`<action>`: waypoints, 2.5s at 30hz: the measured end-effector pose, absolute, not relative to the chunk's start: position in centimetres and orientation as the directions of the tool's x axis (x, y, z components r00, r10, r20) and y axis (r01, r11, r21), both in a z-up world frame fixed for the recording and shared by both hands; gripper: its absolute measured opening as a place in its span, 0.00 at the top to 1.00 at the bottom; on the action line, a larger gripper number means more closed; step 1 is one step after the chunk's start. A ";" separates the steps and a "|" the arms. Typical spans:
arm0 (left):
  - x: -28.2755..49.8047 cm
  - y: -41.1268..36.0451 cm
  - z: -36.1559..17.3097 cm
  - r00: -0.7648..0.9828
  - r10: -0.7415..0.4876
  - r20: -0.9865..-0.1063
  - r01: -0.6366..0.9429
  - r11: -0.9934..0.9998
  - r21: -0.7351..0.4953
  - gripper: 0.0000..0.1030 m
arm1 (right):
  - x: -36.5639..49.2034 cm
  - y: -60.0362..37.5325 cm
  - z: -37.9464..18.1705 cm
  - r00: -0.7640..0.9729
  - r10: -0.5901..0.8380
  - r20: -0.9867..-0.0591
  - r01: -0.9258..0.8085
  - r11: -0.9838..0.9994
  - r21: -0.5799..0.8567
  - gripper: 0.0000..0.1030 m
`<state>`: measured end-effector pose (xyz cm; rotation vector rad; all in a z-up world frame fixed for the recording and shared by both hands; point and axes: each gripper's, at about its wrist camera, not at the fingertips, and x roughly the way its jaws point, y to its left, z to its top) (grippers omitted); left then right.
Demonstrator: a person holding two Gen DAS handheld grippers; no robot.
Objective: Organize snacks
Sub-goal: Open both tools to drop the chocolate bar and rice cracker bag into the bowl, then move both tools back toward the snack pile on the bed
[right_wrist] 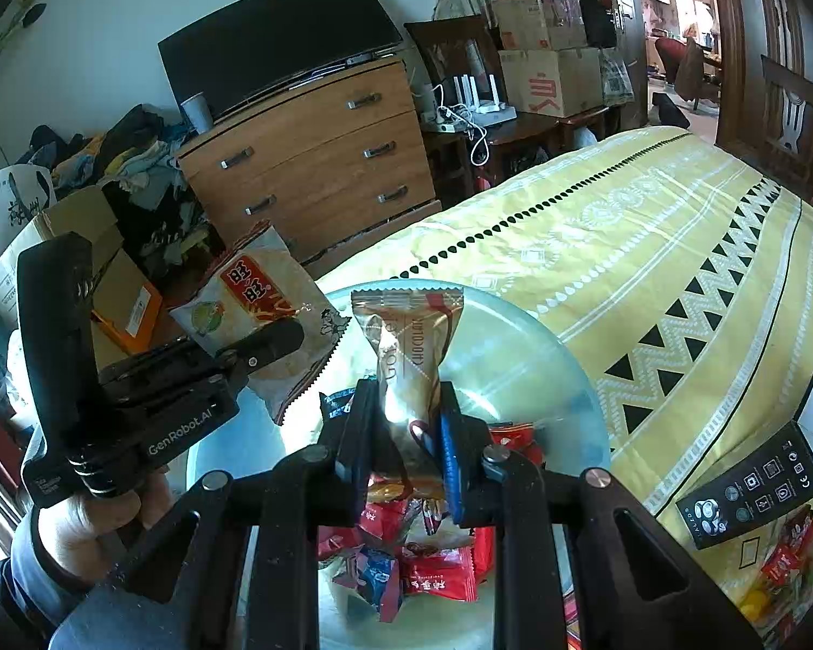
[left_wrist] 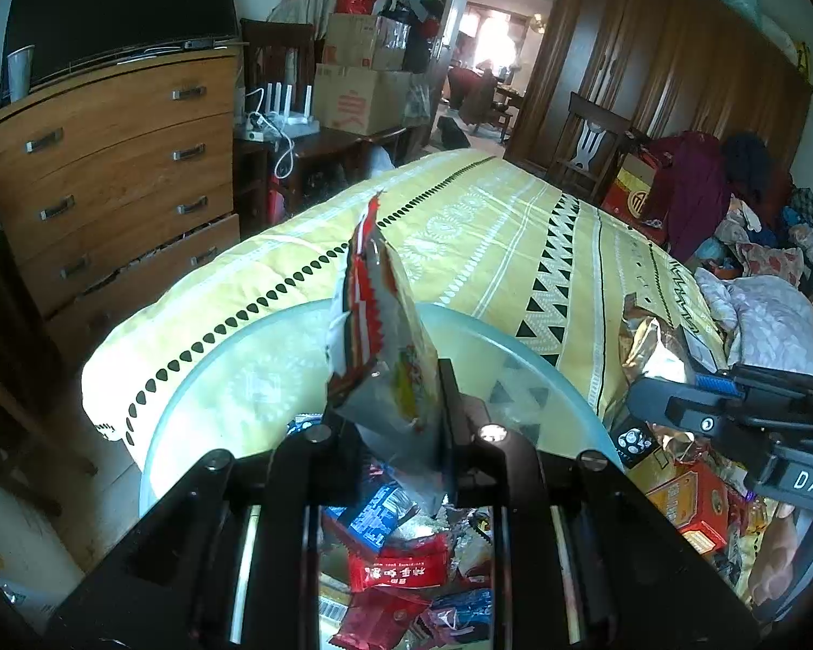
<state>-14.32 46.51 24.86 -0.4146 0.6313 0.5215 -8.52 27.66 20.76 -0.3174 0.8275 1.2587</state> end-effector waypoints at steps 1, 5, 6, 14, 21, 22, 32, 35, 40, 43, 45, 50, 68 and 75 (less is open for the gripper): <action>-14.3 46.6 24.8 0.687 0.328 -0.648 -0.573 0.793 -0.206 0.81 | -8.5 27.7 20.7 0.073 0.709 -0.701 -0.924 0.312 0.219 0.77; -14.4 46.6 24.7 0.686 0.327 -0.650 -0.572 0.794 -0.205 0.81 | -8.5 27.8 20.5 0.071 0.707 -0.703 -0.924 0.313 0.221 0.77; -14.4 46.6 24.7 0.686 0.327 -0.650 -0.573 0.794 -0.206 0.81 | -8.5 27.8 20.5 0.070 0.707 -0.703 -0.924 0.312 0.221 0.77; -14.4 46.9 24.2 0.678 0.326 -0.659 -0.577 0.791 -0.203 0.81 | -8.5 28.1 19.9 0.068 0.704 -0.707 -0.923 0.313 0.223 0.77; -14.2 47.0 23.9 0.671 0.324 -0.667 -0.580 0.790 -0.199 0.81 | -8.5 28.3 19.5 0.064 0.703 -0.709 -0.922 0.313 0.227 0.77; -14.2 47.1 23.9 0.669 0.323 -0.669 -0.580 0.790 -0.199 0.81 | -8.5 28.4 19.4 0.062 0.703 -0.709 -0.922 0.312 0.229 0.77; -14.8 47.3 23.3 0.647 0.359 -0.673 -0.625 0.755 -0.198 0.28 | -8.4 28.4 19.0 0.038 0.710 -0.704 -0.917 0.305 0.258 0.53; -15.3 46.7 23.6 0.643 0.390 -0.659 -0.635 0.753 -0.173 0.23 | -8.7 27.6 19.1 0.045 0.720 -0.693 -0.916 0.307 0.259 0.53; -16.4 42.2 24.8 0.708 0.381 -0.595 -0.548 0.828 -0.122 0.20 | -10.7 19.4 19.9 0.117 0.806 -0.580 -0.919 0.310 0.245 0.53; -15.9 37.3 25.8 0.767 0.320 -0.556 -0.438 0.895 -0.088 0.10 | -11.1 10.7 18.3 0.230 0.812 -0.537 -0.885 0.404 0.233 0.52; -15.4 33.8 26.3 0.810 0.245 -0.533 -0.350 0.931 -0.103 0.08 | -10.4 4.6 16.2 0.302 0.775 -0.555 -0.833 0.498 0.242 0.52; -13.3 24.2 26.0 0.853 -0.014 -0.522 -0.090 0.981 -0.174 0.08 | -5.0 -10.9 9.4 0.434 0.576 -0.692 -0.596 0.760 0.259 0.52; -5.5 15.1 21.5 0.757 -0.127 -0.640 0.042 0.988 -0.146 0.08 | 28.6 -14.8 -0.1 0.336 0.393 -0.856 -0.429 0.873 0.232 0.42; -5.7 14.4 20.9 0.745 -0.142 -0.652 0.051 0.986 -0.156 0.08 | 26.0 -11.8 -3.0 0.150 0.435 -0.888 -0.529 0.794 0.300 0.40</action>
